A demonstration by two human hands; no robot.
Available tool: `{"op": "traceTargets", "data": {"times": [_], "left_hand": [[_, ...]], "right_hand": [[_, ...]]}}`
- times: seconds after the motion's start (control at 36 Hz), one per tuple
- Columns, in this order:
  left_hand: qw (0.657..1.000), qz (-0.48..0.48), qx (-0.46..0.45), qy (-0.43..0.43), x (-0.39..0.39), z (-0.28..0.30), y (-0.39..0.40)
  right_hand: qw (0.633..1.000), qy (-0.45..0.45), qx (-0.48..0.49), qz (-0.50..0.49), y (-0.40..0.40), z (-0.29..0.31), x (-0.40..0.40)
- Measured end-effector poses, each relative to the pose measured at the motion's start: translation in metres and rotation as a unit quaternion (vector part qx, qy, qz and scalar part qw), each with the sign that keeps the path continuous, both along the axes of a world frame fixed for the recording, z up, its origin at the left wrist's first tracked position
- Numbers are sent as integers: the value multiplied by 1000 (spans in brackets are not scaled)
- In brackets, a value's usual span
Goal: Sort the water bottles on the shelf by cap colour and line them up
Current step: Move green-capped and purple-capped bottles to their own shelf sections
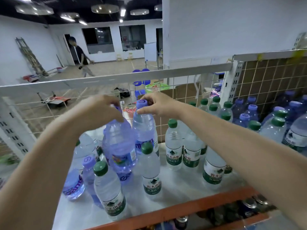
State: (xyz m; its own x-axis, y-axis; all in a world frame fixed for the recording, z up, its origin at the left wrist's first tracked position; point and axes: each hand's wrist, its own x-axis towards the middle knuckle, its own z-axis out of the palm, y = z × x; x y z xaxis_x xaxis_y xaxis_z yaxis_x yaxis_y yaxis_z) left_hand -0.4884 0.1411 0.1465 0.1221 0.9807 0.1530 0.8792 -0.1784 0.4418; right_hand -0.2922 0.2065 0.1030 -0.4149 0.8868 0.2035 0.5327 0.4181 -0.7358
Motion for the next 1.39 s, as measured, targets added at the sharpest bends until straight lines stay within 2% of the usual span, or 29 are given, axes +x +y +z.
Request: {"op": "traceTargets", "data": {"times": [0.14, 0.28, 0.39, 0.53, 0.72, 0.89, 1.25, 1.39], "left_hand": [[994, -26, 104, -13, 1, 37, -12], [969, -34, 239, -42, 10, 61, -11], [955, -54, 283, -69, 31, 77, -9], [950, -103, 282, -88, 71, 81, -5], [947, -148, 268, -98, 145, 75, -5], [940, -155, 283, -109, 217, 74, -9], [946, -151, 251, -138, 402, 65, -29], [952, -156, 212, -153, 467, 58, -29]], "right_hand": [[998, 34, 47, -10, -7, 26, 12], [990, 72, 115, -37, -22, 55, 31], [977, 100, 170, -86, -36, 74, 53], [955, 126, 215, -159, -54, 76, 89], [934, 127, 230, -242, -80, 72, 157], [911, 124, 256, -297, -100, 76, 226], [914, 75, 247, -314, -141, 76, 408], [911, 65, 244, -325, -149, 73, 478]]}}
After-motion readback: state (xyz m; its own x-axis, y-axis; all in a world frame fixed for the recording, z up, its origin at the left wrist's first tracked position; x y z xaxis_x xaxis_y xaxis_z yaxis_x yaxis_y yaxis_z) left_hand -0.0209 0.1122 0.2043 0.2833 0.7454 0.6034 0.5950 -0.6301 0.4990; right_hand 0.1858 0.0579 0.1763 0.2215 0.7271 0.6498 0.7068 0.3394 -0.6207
